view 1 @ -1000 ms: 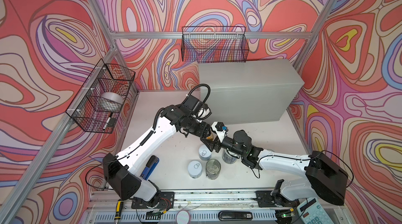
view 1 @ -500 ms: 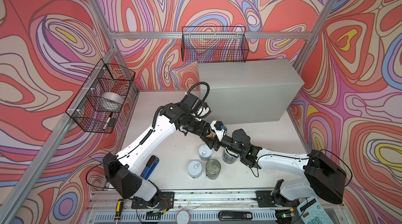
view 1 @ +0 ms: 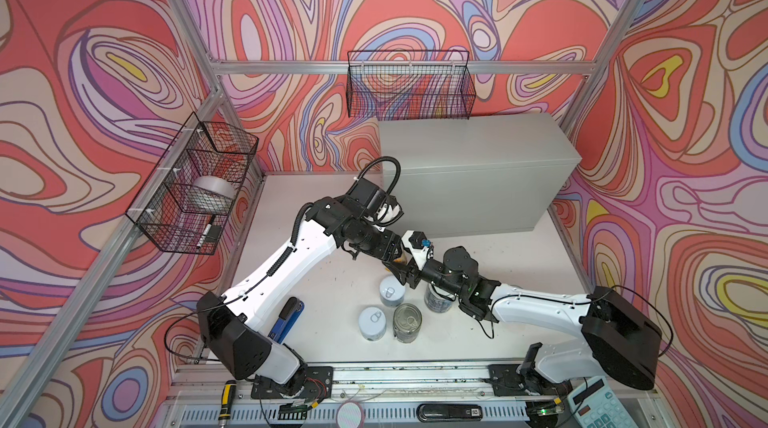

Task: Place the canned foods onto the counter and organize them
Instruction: 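Close the right gripper on the yellow can and open the left gripper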

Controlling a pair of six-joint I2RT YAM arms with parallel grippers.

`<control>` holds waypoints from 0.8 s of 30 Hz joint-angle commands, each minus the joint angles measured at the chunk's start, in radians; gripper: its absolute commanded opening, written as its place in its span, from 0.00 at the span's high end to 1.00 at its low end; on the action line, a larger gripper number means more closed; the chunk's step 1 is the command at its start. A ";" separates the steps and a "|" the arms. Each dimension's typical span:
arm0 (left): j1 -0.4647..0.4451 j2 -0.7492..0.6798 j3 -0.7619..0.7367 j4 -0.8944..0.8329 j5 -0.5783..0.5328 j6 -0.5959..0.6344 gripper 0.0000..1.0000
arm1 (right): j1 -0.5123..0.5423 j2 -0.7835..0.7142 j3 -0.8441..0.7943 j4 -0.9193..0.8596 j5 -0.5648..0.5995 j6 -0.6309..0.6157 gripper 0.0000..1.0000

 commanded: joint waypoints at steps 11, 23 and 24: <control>0.014 -0.052 -0.027 0.072 -0.027 -0.030 0.00 | 0.015 -0.073 0.003 0.009 0.017 -0.005 0.50; 0.057 -0.031 -0.008 0.050 -0.028 -0.028 0.03 | 0.015 -0.113 -0.015 -0.017 0.024 -0.013 0.51; 0.065 -0.032 -0.011 0.052 -0.025 -0.028 0.01 | 0.015 -0.117 -0.015 -0.025 0.025 -0.017 0.51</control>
